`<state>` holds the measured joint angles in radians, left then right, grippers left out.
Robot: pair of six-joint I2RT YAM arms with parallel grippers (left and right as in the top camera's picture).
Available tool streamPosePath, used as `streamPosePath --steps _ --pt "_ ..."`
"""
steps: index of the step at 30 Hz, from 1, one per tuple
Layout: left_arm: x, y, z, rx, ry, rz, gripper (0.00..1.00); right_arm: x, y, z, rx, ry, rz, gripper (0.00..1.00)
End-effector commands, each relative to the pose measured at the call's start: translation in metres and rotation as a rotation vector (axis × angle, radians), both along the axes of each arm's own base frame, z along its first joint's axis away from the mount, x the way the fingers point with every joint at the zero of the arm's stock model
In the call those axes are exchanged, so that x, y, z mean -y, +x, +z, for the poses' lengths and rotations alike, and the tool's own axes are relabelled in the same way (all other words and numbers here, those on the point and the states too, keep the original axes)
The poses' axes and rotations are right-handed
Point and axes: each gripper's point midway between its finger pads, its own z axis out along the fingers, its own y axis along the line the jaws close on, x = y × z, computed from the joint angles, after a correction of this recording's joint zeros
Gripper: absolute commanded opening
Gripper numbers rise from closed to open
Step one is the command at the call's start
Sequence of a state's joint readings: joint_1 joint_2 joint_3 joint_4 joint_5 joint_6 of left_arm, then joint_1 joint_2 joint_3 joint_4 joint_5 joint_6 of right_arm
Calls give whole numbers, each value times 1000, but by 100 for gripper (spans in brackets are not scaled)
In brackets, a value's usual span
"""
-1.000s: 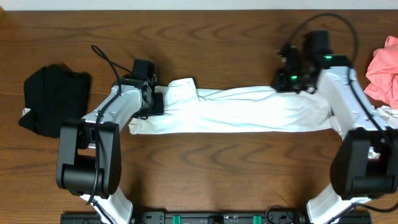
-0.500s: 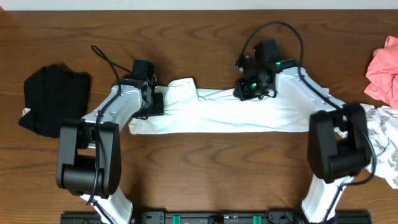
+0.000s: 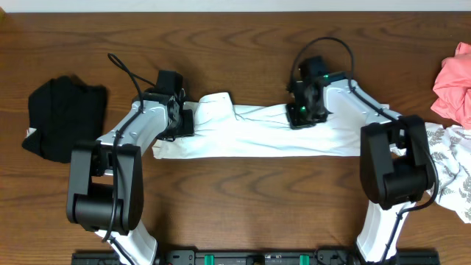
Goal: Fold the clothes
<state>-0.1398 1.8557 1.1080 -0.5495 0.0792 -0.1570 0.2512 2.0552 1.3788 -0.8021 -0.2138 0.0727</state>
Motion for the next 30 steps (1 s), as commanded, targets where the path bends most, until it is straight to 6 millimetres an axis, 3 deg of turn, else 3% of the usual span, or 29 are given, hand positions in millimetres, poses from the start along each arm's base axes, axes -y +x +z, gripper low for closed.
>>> streamPosePath --steps 1,15,30 --pt "-7 -6 -8 -34 22 3 48 45 5 -6 3 -152 -79 11" --pt "-7 -6 -8 -35 22 3 49 133 14 -6 -18 -168 -298 11" --pt "-8 -6 -8 -34 23 5 49 217 1 -7 -41 -236 -440 12"
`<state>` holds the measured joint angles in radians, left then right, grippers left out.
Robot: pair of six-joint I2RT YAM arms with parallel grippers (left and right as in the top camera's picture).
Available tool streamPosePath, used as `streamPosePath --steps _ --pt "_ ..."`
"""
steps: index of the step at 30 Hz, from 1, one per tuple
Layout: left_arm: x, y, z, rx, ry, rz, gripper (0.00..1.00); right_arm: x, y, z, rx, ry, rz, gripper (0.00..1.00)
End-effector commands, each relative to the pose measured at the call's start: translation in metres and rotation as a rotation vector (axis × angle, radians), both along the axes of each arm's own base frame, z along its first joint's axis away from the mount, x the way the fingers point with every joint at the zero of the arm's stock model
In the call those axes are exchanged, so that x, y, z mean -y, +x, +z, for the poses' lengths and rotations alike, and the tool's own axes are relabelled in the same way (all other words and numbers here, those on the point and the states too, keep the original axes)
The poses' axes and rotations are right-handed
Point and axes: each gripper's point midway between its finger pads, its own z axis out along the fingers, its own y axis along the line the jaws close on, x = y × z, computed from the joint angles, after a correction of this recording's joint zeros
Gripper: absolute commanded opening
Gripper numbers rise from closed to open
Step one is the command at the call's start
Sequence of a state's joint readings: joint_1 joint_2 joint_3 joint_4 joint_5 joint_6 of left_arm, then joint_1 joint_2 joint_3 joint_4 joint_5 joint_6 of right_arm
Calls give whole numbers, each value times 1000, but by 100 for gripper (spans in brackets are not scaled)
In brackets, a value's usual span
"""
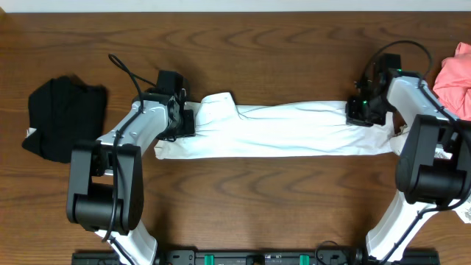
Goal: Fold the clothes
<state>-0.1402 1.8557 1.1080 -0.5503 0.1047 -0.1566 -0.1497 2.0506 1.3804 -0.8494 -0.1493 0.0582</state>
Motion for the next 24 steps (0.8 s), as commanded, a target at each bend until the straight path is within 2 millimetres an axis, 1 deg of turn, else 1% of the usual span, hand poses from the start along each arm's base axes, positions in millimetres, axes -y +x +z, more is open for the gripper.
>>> streamPosePath --steps 1,10,14,18,24 --pt "-12 -5 -8 -30 48 10 48 56 -10 -6 -36 -170 -57 12" --pt "-12 -5 -8 -29 48 10 49 92 -17 -6 -30 -173 -121 13" --pt "-12 -5 -8 -29 48 10 48 102 -18 -5 -24 -175 -144 15" --pt "-12 -5 -8 -30 47 10 49 100 -9 -5 22 -136 -150 16" --pt "-12 -5 -8 -30 48 10 49 105 0 -3 60 -150 -165 18"
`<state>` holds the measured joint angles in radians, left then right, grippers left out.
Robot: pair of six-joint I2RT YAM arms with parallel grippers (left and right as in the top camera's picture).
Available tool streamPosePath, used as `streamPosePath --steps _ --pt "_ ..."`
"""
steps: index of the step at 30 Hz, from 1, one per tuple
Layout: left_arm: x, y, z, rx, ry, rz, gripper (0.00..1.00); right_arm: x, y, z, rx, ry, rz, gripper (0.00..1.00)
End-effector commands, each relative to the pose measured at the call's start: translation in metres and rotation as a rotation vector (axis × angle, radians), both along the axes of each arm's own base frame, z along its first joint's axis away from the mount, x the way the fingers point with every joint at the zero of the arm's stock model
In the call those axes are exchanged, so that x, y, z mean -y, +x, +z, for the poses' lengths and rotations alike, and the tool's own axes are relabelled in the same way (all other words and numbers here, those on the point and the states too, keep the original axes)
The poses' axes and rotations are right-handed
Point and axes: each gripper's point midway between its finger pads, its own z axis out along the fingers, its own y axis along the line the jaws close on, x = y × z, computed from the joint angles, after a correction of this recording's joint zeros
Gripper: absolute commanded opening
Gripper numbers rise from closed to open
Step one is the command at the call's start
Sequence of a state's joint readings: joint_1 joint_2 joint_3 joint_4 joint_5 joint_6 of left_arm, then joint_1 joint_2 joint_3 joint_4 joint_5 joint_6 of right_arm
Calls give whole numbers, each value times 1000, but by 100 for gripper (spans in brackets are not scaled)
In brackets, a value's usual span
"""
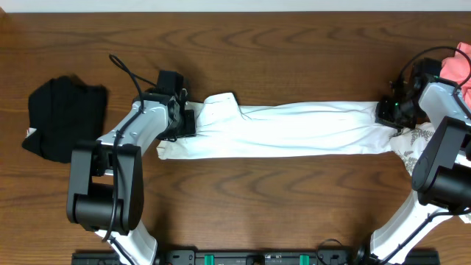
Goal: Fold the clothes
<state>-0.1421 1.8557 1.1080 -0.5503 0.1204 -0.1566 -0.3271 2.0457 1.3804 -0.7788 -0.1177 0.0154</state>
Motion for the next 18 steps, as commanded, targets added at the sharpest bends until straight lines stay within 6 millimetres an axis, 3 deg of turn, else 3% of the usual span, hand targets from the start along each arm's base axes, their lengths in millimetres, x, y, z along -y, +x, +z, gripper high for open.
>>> streamPosePath --steps 1,10,18 --pt "-15 -4 -8 -27 63 14 48 28 -1 -6 -5 -98 -37 18" --pt "-29 -3 -8 -28 61 58 49 27 6 -5 22 -91 -37 24" --pt "-43 6 -7 2 58 98 49 0 8 -4 28 3 4 23"
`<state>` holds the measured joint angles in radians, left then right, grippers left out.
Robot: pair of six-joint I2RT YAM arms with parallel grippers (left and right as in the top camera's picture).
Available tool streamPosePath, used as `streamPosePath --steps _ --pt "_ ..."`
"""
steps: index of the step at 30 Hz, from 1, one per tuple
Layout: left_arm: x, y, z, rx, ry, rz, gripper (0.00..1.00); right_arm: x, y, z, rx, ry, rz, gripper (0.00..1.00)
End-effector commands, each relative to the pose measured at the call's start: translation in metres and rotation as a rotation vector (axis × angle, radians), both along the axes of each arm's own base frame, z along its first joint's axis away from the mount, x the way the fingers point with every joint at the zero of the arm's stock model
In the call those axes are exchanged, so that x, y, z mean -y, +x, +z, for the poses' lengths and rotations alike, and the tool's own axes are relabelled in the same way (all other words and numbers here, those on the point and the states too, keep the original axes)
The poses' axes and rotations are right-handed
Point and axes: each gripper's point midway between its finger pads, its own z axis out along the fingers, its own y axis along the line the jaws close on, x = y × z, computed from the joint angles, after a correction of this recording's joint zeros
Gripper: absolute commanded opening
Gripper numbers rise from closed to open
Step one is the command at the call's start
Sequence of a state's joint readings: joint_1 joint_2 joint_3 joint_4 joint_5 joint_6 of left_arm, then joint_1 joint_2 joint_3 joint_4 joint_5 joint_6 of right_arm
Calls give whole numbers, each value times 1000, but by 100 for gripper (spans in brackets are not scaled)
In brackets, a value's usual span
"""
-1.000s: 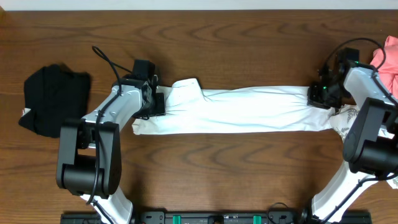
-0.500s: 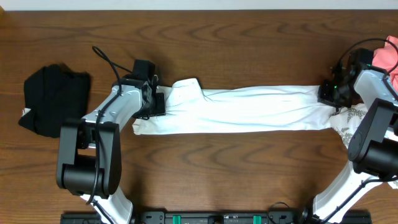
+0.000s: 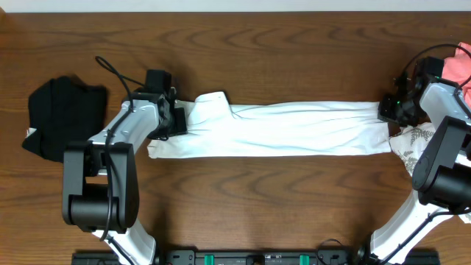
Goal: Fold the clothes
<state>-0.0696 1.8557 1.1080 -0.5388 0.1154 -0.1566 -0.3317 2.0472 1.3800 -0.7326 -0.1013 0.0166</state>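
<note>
A white garment (image 3: 280, 129) lies stretched in a long band across the middle of the table. My left gripper (image 3: 179, 118) is at its left end, shut on the cloth near the collar. At the band's right end my right gripper (image 3: 386, 112) is shut on the upper right corner of the cloth. The fingertips of both are hidden under the gripper bodies.
A black garment (image 3: 62, 118) lies bunched at the far left. A pink garment (image 3: 458, 70) sits at the right edge, and a white patterned one (image 3: 430, 147) lies below it, beside the right arm.
My left gripper has moved a little to the left with the cloth's left end, drawing the band further left. The right gripper has stayed at the right end.
At first the right gripper held the cloth near the table's middle, the garment half bunched. It then stood further right with the cloth spread longer, then at the right edge. The left gripper kept its hold on the left end, and now the band is stretched full length.
</note>
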Motion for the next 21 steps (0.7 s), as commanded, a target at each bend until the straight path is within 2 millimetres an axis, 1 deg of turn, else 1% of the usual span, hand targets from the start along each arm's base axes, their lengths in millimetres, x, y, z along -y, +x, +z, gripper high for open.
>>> streamPosePath --steps 1,3,4,5,7,10,13,14,18,21 --pt "-17 2 -7 -4 53 26 49 -13 -1 -5 -11 40 22 23" --pt "-16 4 -7 4 52 26 49 -20 0 -5 -17 42 32 23" --pt "-16 4 -7 5 52 26 55 -23 0 -5 -19 43 40 24" --pt "-16 4 -6 5 52 26 59 -26 1 -5 -19 42 48 24" --pt "-16 4 -4 2 52 25 63 -31 2 -5 -18 42 59 24" --pt "-16 5 8 9 52 26 70 -33 4 -5 -15 41 65 24" --pt "-16 11 31 54 49 27 71 -33 3 -5 -17 41 65 24" --pt "-16 14 45 87 47 28 71 -32 2 -5 -19 41 64 24" --pt "-14 20 85 194 38 29 71 -32 1 -5 -23 43 63 24" --pt "-8 25 107 266 -4 42 70 -32 1 -5 -23 43 63 24"
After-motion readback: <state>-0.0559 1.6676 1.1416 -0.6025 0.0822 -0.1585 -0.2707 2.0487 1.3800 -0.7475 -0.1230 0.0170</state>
